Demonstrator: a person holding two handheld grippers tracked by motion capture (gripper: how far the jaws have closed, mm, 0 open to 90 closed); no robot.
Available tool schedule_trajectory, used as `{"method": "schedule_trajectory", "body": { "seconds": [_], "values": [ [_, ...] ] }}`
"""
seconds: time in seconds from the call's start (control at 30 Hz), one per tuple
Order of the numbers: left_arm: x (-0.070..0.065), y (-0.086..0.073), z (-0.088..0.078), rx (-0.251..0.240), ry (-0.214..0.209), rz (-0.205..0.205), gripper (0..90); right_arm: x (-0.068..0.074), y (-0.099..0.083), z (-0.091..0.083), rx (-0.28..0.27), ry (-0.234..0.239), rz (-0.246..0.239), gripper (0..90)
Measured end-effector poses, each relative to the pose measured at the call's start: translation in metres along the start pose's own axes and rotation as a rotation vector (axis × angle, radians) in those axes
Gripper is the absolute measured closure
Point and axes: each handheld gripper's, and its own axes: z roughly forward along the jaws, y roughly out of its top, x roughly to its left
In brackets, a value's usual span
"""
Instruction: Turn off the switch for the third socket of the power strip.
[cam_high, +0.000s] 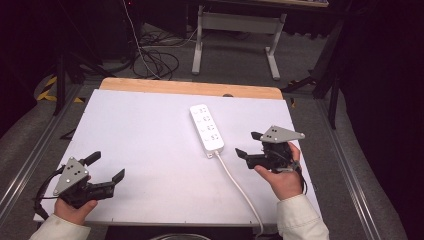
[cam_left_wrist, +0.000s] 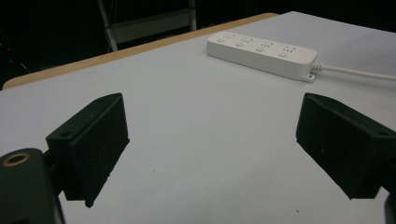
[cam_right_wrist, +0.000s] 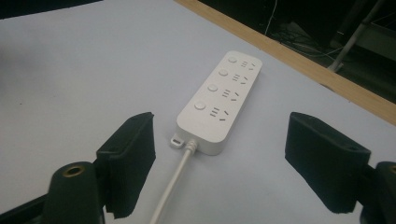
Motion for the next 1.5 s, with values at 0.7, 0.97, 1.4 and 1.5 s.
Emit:
{"method": "schedule_trajectory", "body": {
  "seconds": [0.7, 0.97, 1.4, 1.5],
  "values": [
    [0.0, 0.0, -0.001, 0.005, 0.004, -0.001, 9.9, -0.007, 0.039, 0.029, 0.012, 0.036, -0.045, 46.7],
    [0.001, -0.001, -0.002, 0.005, 0.011, -0.001, 9.9, -0.009, 0.054, 0.057, 0.038, 0.099, -0.059, 80.5],
    [0.002, -0.001, -0.002, 0.004, 0.008, 0.0, 10.0, -0.014, 0.061, 0.111, 0.072, 0.078, -0.044, 90.0],
    [0.002, -0.001, -0.002, 0.006, 0.006, 0.002, 10.2, -0.017, 0.06, 0.124, 0.075, 0.074, -0.019, 90.0]
  ]
}}
